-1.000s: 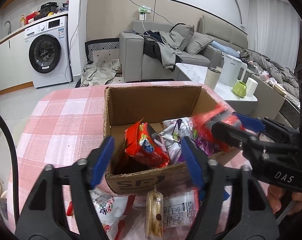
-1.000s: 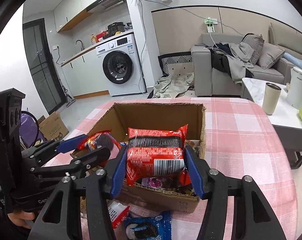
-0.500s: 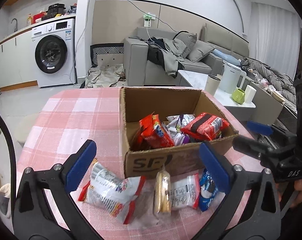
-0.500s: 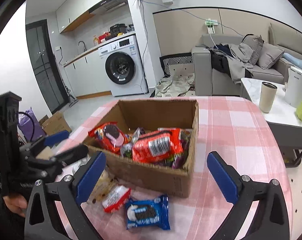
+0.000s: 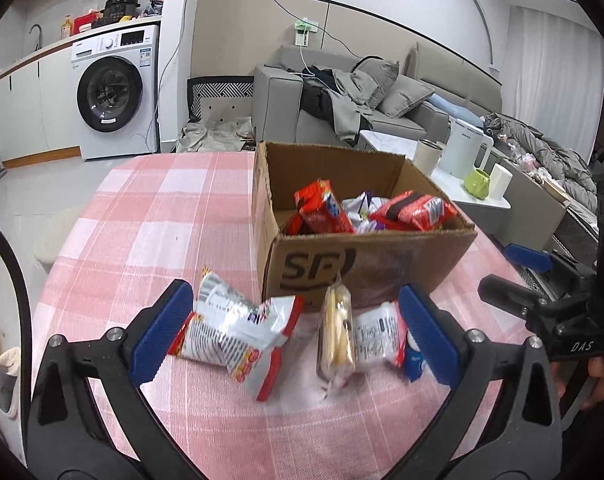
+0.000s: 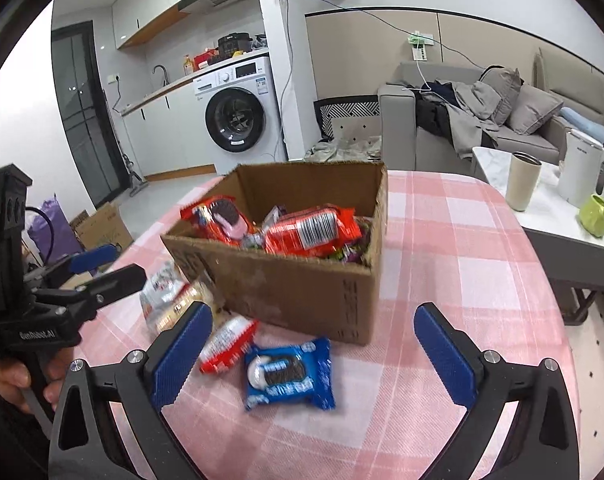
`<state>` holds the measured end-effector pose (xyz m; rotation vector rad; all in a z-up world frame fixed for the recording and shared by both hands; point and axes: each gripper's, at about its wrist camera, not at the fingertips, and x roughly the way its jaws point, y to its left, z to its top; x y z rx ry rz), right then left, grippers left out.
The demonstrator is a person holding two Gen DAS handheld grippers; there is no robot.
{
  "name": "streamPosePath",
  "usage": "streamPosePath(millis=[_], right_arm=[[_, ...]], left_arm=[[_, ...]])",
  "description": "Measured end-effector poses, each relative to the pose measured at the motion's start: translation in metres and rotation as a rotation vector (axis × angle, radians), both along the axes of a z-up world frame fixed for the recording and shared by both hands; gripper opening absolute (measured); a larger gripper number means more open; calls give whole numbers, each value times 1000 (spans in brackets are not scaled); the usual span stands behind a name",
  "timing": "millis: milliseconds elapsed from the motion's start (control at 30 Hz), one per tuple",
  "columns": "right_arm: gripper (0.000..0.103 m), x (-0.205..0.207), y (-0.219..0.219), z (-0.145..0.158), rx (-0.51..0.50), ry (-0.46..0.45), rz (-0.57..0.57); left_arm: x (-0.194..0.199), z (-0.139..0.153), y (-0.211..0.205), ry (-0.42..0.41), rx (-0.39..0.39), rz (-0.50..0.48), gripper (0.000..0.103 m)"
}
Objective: Organize snacks
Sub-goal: 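Move both tools toward the blue Oreo pack and wafer bag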
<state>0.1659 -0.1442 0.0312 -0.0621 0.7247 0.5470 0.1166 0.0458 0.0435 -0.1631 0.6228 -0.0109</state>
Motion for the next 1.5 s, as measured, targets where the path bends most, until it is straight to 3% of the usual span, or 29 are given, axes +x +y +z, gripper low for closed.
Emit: streamPosePath(millis=[667,1500], right_arm=[[103,1,2,-23,-30,70,22],[103,8,37,-82,-139,183,60]], left_arm=[[-4,-22,-32,51,122,-51,103],[18,-56,-23,137,136,-27,103]])
